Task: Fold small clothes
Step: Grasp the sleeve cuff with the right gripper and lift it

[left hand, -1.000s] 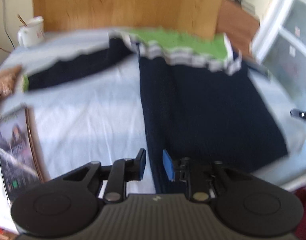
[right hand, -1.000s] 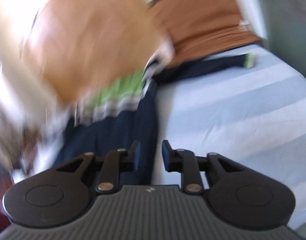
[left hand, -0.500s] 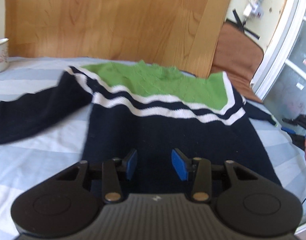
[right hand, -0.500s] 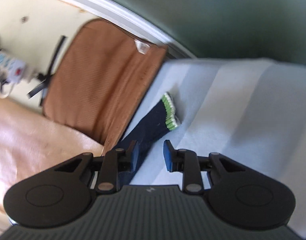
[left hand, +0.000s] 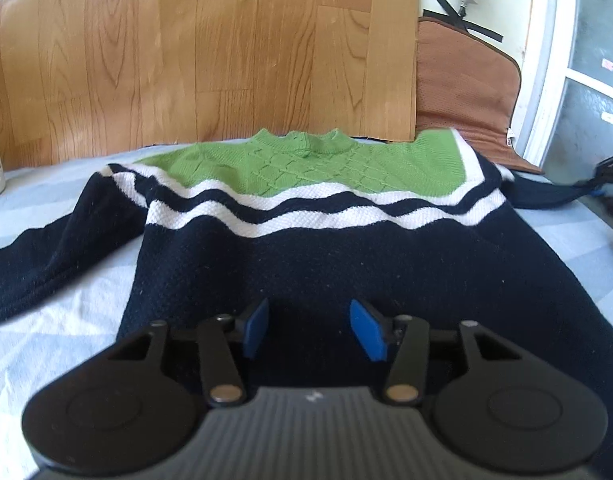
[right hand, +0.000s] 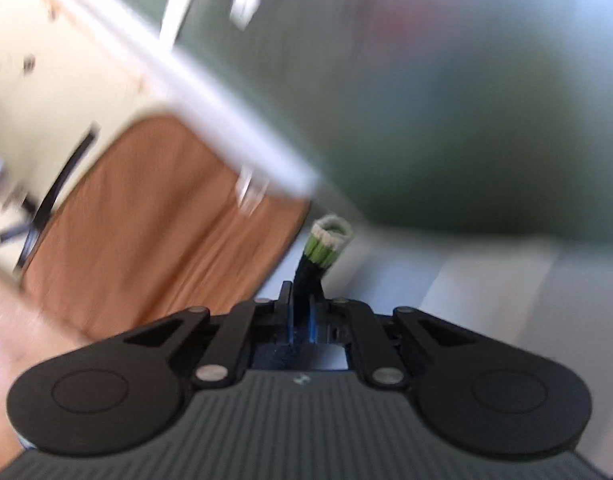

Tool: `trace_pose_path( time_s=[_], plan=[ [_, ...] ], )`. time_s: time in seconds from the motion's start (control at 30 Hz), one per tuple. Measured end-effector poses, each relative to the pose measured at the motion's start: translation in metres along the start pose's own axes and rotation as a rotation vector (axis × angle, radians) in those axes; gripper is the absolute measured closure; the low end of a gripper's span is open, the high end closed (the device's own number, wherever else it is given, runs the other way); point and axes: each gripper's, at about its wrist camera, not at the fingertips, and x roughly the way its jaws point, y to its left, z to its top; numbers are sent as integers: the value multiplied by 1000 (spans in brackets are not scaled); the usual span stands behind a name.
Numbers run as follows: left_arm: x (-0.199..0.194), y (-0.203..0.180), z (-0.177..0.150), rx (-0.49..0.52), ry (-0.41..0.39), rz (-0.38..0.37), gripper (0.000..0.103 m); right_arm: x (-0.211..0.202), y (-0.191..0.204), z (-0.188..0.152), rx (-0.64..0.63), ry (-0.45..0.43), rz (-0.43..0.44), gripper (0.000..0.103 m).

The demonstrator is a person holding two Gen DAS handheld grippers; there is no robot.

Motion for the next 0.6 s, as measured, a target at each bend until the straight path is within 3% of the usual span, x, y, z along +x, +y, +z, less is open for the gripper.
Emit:
trace_pose_path(
  time_s=[0.13,0.23,0.37,0.43,0.6],
  plan=[
    [1,0,0,3,-1,-17,48,-8,-10,18,-11,20,-28,94],
    [0,1,1,-2,1,-22,47,-23,10,20,-48,14,22,93],
    [-8,17,8,-84,20,-88,45,-50,72,7,-173,59,203,93],
    [-18,34,13,-148,-13,-101,45,-65,114,-8,-253,96,322,93],
    [-40,75,13,-240,-120,-15,41,-75,229,-80,-476,216,575,93]
  ],
)
